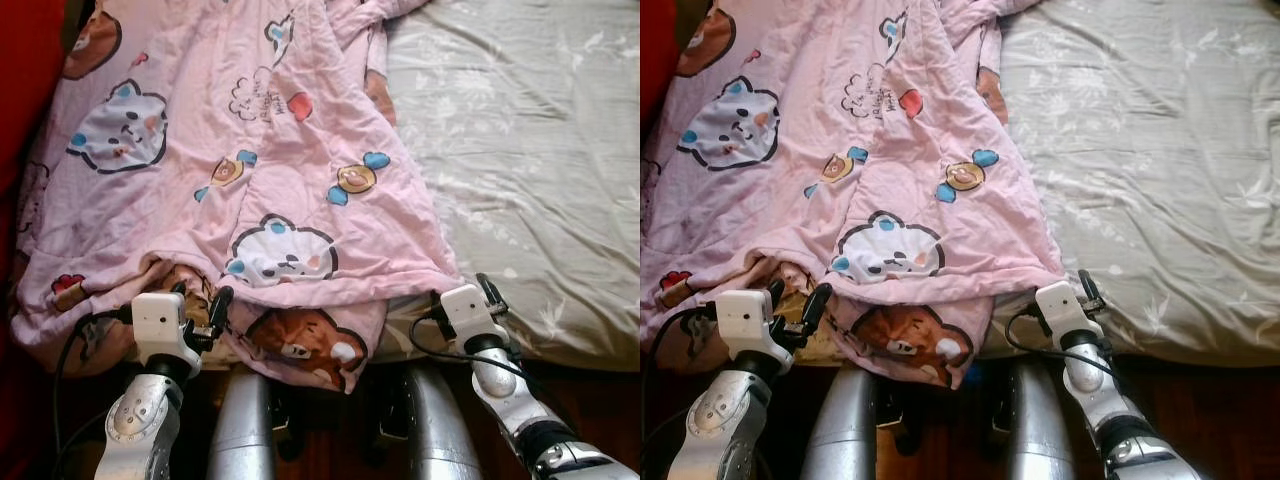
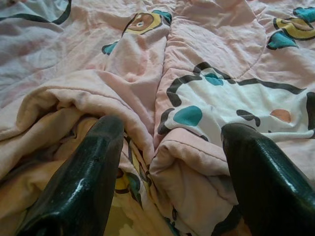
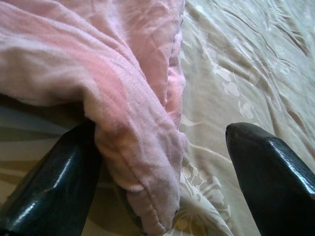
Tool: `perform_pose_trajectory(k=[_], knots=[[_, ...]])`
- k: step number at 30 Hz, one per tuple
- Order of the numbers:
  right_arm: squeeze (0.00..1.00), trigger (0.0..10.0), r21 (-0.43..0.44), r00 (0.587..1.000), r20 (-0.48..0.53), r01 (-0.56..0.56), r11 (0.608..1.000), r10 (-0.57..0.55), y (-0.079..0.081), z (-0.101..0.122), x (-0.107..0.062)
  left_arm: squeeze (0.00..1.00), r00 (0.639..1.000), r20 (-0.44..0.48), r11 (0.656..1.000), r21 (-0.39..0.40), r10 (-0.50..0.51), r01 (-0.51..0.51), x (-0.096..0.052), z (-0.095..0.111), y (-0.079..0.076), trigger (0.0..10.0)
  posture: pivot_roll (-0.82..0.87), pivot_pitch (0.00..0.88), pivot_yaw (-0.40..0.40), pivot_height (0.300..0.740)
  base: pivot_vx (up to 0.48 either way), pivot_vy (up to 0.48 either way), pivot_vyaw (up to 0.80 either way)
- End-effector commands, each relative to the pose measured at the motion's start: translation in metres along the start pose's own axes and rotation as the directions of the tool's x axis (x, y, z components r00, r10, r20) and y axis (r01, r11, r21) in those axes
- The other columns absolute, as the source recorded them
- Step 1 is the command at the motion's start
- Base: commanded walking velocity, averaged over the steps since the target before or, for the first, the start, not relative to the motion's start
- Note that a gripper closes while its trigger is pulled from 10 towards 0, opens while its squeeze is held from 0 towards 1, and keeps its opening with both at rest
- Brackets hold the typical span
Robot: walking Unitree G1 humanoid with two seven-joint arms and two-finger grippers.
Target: Clean up the room
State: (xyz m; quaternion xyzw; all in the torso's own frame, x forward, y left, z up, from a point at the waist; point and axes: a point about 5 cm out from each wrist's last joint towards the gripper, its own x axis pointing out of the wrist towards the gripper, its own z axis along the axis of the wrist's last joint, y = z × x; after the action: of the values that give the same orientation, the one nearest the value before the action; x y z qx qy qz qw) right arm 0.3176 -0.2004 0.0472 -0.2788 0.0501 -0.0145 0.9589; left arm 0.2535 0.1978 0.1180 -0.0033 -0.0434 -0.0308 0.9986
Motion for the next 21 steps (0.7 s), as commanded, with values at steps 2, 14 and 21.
perform_pose_trajectory(k=[2, 14, 21], knots=[[0.0, 10.0, -0.031, 0.996, -0.091, -0.026, 0.999, 0.023, 0.004, -0.024, -0.014, 0.0, 0.999, -0.046, 1.0, -0.011, 0.009, -0.009, -0.007, -0.007, 0.002, 10.0, 0.2, 0.491, 0.041, 0.622, 0.0, 0.0, 0.0], [0.0, 0.0, -0.012, 0.998, -0.056, -0.04, 0.999, 0.04, 0.007, -0.014, -0.009, 0.0, 0.998, -0.057, 1.0, -0.011, 0.0, -0.001, -0.009, -0.007, 0.0, 10.0, 0.21, 0.492, 0.049, 0.622, 0.0, 0.0, 0.0], [0.0, 0.0, -0.004, 0.997, -0.039, -0.061, 0.998, 0.061, 0.01, -0.009, -0.007, 0.0, 0.998, -0.063, 1.0, -0.005, -0.001, 0.001, -0.011, -0.007, 0.001, 10.0, 0.21, 0.497, 0.051, 0.622, 0.0, 0.0, 0.0]])
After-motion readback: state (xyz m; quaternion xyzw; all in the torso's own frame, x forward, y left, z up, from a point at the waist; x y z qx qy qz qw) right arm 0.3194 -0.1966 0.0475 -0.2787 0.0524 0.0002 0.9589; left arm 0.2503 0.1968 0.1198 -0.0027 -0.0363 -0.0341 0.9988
